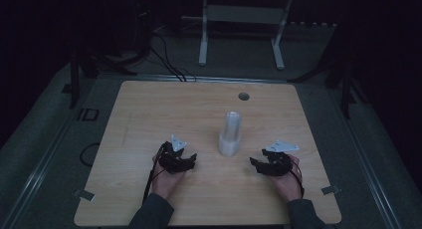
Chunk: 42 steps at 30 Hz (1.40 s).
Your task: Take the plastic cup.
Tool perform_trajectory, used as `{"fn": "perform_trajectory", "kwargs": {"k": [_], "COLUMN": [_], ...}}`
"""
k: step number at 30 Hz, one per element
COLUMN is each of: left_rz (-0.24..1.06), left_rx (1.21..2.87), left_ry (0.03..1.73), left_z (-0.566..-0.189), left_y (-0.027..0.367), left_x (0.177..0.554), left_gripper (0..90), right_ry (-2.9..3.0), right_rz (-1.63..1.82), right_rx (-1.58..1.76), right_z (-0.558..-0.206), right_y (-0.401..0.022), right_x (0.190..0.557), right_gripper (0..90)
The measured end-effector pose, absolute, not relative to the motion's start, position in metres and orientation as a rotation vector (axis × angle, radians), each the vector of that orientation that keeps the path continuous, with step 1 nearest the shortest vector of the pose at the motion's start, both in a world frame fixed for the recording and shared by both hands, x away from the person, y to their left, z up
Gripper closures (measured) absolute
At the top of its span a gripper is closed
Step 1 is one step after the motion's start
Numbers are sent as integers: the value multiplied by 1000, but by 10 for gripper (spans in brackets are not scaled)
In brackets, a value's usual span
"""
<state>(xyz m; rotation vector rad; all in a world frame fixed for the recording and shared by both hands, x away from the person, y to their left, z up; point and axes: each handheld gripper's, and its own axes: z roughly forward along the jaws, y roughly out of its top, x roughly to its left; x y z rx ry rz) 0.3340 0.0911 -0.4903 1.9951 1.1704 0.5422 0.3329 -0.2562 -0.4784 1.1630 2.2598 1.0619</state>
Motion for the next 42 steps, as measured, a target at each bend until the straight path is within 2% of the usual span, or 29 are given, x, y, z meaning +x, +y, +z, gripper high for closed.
{"fn": "perform_trajectory", "kwargs": {"k": [4,22,42], "left_rz": [518,444,452], "left_rx": [1958,1938,1968], "left_ry": [1086,957,878], "left_z": [-476,-456,-454], "left_y": [84,57,36], "left_x": [334,345,348], "left_gripper": [278,259,250], "right_ry": [2221,2186,2178], "right_rz": [1122,1310,1372], "right_rx": [1124,977,885], "right_z": [-454,-396,-367], "right_y": [-253,-232,-198], "right_x": [336,341,358], "right_gripper": [367,365,335]}}
